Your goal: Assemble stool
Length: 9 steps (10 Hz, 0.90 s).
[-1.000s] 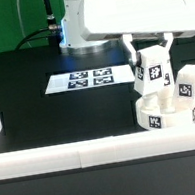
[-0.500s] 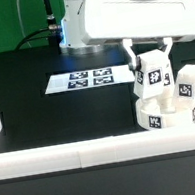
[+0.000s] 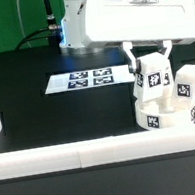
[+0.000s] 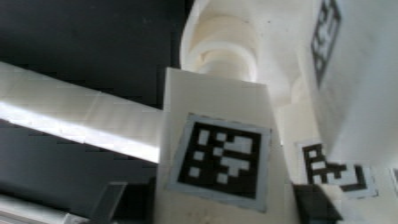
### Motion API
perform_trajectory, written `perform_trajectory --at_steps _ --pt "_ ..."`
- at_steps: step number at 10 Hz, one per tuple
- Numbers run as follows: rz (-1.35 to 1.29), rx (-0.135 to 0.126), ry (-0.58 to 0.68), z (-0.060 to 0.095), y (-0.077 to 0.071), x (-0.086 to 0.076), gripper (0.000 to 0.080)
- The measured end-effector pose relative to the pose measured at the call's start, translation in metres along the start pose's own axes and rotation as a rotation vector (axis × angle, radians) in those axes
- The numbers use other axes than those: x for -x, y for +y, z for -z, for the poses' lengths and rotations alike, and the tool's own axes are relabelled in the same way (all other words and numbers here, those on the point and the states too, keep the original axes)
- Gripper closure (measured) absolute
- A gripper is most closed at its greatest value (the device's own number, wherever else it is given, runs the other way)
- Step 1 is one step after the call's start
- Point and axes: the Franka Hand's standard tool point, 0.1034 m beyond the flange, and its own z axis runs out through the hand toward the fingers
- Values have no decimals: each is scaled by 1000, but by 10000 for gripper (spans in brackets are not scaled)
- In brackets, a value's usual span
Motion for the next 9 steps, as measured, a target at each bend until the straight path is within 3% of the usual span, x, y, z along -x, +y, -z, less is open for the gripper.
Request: perform_trajectory --at_steps 9 --pt "6 3 -13 -7 -1 9 474"
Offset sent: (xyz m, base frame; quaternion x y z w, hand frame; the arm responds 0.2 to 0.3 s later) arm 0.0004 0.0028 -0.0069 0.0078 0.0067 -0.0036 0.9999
